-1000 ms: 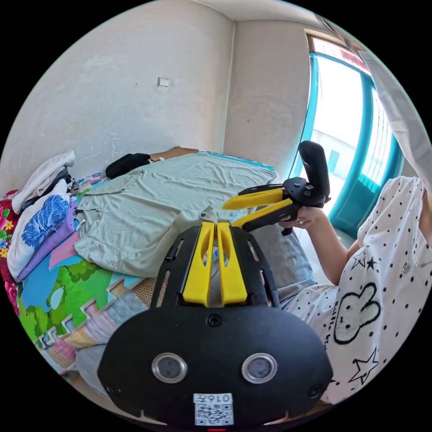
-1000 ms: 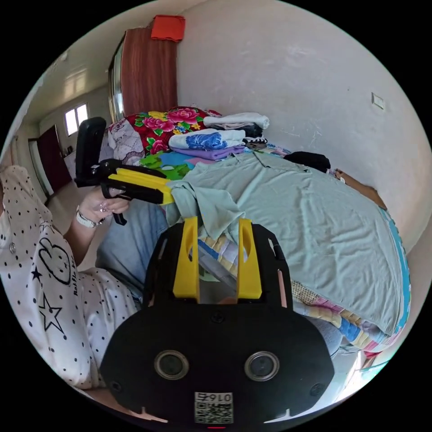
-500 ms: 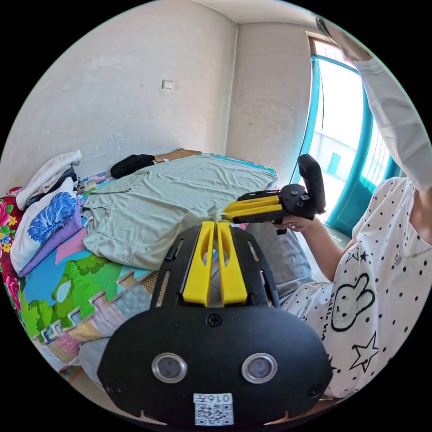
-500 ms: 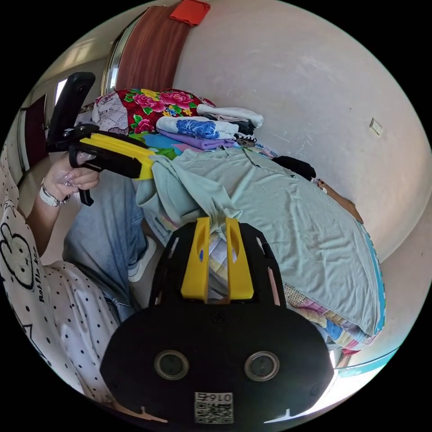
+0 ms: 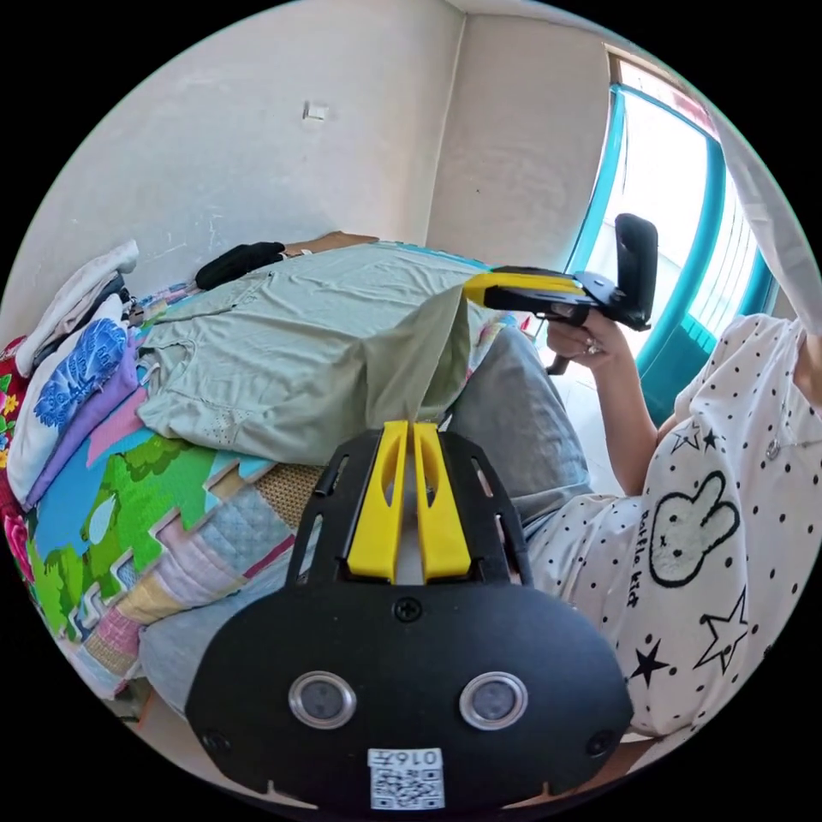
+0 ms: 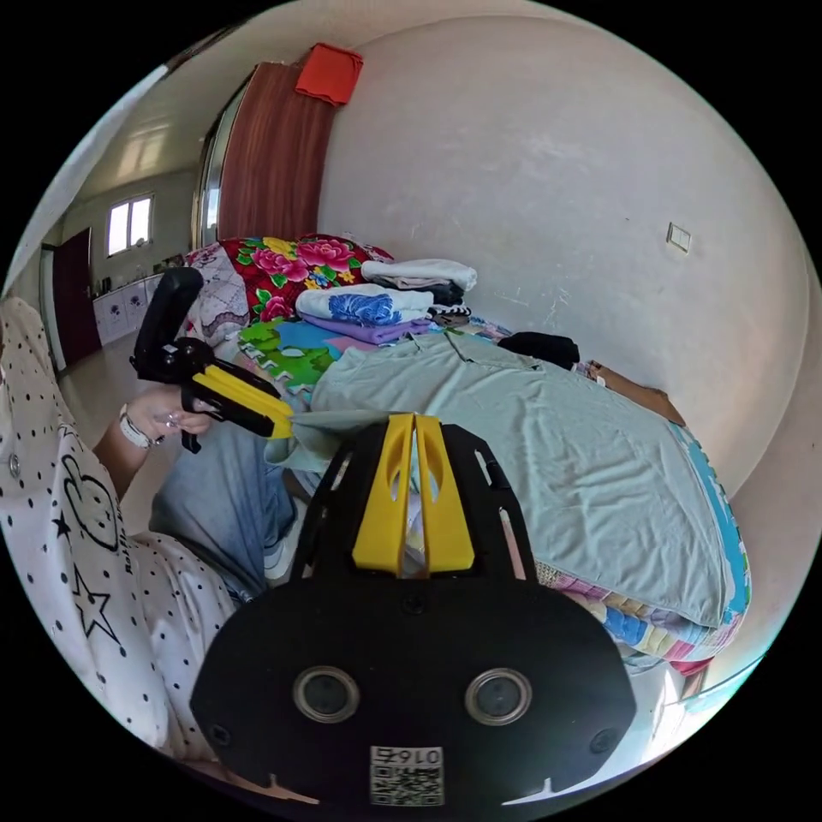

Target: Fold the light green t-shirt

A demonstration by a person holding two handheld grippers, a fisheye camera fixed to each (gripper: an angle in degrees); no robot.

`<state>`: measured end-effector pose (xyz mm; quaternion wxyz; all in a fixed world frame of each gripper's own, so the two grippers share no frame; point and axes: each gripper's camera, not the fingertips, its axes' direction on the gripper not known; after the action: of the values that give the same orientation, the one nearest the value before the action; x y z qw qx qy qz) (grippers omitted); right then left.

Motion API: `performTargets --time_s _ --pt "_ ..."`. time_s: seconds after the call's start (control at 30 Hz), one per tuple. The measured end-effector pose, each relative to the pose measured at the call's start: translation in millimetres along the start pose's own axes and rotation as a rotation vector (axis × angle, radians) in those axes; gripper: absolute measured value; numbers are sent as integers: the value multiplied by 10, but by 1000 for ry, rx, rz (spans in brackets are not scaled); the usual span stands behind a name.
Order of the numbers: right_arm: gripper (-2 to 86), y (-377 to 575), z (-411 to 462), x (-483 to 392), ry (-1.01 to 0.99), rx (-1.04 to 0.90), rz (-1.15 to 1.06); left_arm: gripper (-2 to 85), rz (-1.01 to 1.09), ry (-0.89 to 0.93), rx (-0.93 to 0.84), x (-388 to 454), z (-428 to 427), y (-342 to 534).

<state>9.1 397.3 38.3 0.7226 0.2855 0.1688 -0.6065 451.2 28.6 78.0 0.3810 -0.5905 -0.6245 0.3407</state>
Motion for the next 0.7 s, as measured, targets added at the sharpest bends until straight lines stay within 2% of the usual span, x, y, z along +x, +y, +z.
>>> performTargets --time_s 0.2,0.27,0.43,0.57,0.63,0.7 --pt "-2 86 73 65 -114 -114 -97 -10 179 83 -142 23 33 -185" --pt "-2 136 128 99 -206 -160 -151 -10 224 90 -167 6 -53 -296" --pt "-2 116 289 408 -262 -159 -116 -10 384 22 -246 -205 -303 -954" --pt "0 -94 576 852 -188 -179 -28 -10 501 -108 -398 -626 -174 -2004" --pt "3 -198 751 1082 -136 -198 39 -10 452 -218 -424 -897 31 -2475" --pt "8 -271 961 1314 -62 -218 137 -10 257 -443 -410 -1412 343 -2903"
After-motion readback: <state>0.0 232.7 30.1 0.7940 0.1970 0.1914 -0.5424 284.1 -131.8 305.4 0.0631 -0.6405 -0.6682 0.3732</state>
